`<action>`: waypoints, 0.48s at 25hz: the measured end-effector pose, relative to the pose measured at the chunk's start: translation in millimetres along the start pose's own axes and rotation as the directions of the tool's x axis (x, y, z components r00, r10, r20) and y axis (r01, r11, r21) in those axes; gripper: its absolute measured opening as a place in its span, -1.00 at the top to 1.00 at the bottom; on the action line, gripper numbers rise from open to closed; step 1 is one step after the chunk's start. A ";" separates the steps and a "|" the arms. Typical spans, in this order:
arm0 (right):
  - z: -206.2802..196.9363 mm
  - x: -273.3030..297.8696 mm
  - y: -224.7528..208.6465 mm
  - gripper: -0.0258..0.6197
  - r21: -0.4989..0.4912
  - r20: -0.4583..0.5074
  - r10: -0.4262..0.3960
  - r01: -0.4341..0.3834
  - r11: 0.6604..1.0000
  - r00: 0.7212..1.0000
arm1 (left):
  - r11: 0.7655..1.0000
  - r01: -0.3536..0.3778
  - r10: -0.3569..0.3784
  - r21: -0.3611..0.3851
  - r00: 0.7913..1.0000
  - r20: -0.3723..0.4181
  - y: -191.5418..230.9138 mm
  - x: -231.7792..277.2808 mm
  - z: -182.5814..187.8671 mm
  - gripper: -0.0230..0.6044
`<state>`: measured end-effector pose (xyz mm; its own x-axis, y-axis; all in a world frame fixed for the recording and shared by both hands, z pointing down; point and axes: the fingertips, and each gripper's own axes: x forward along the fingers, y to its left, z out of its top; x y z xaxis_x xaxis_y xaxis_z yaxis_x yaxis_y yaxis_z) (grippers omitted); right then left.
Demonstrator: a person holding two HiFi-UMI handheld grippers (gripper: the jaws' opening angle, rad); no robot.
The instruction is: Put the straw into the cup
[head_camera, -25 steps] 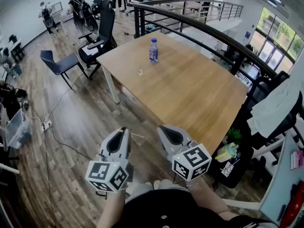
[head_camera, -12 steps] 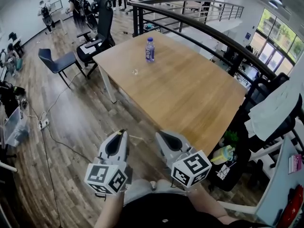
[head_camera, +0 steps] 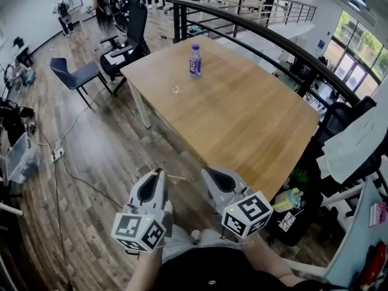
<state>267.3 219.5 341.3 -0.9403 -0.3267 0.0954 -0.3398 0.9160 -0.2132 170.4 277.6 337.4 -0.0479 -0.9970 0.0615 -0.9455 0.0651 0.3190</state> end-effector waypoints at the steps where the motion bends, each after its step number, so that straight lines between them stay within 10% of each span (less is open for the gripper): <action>1: -0.7 6.5 0.2 0.92 -0.003 -0.005 0.002 -0.002 1.000 1.000 | 1.000 -0.004 0.004 -0.002 1.000 0.003 5.6 2.0 1.1 0.81; 12: 12.3 125.7 -20.9 0.92 -0.008 -0.005 -0.038 0.038 0.999 0.999 | 0.999 0.042 -0.042 0.002 0.999 -0.011 102.4 71.4 38.6 0.81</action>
<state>156.0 156.4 345.9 -0.9267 -0.3601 0.1079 -0.3750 0.9048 -0.2016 57.8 211.4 338.0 -0.0046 -0.9983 0.0589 -0.9473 0.0232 0.3194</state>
